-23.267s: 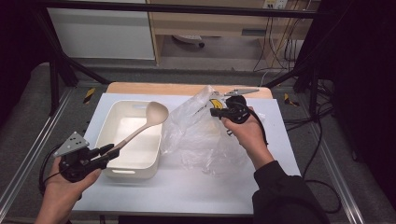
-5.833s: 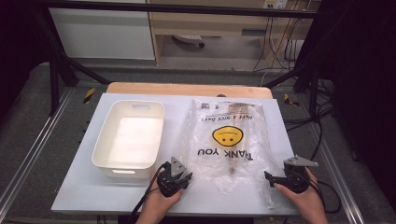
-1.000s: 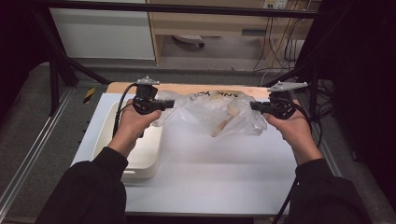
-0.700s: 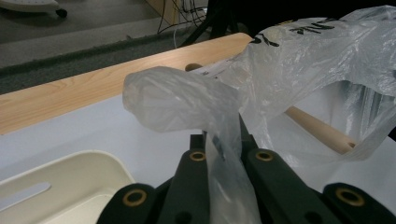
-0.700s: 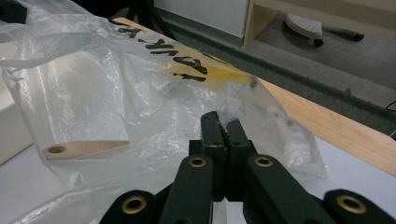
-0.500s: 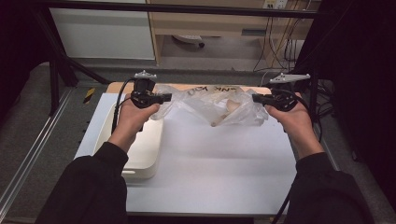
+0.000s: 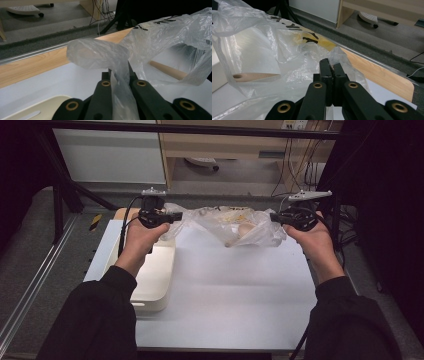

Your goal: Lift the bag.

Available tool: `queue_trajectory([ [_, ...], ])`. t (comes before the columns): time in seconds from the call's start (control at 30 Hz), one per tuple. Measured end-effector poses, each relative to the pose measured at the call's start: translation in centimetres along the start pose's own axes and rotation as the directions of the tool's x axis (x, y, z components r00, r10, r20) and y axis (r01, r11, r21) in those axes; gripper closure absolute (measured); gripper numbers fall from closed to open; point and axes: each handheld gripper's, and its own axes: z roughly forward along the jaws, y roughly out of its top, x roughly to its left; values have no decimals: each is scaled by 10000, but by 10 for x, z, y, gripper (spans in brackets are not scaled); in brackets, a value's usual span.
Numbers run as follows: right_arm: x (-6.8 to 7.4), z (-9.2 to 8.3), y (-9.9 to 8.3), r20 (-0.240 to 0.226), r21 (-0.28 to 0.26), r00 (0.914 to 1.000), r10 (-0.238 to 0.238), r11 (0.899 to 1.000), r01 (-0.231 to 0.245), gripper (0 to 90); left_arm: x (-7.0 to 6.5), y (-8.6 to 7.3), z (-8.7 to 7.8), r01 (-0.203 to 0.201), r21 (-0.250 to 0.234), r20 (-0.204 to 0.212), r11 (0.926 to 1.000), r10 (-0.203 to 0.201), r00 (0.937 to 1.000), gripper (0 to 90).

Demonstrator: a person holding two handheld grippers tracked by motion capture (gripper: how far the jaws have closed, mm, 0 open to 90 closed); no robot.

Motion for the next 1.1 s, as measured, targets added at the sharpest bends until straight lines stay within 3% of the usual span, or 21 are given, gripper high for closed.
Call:
queue_trajectory([
  [0.3, -5, -3, 8, 213, -251, 9998, 35, 9997, -29, 900, 8, 9, -2, 214, -356, -224, 9991, -222, 9995, 900],
  [0.8, -14, -13, 25, 793, -513, 9968, -45, 9986, 86, 900, 14, 26, -8, 106, -1120, -494, 9936, -163, 9986, 900],
  [1.1, -12, -19, 21, 703, -404, 9974, -166, 9990, 194, 900, 9, 7, -12, -13, -650, -148, 9979, 4, 9999, 900],
])
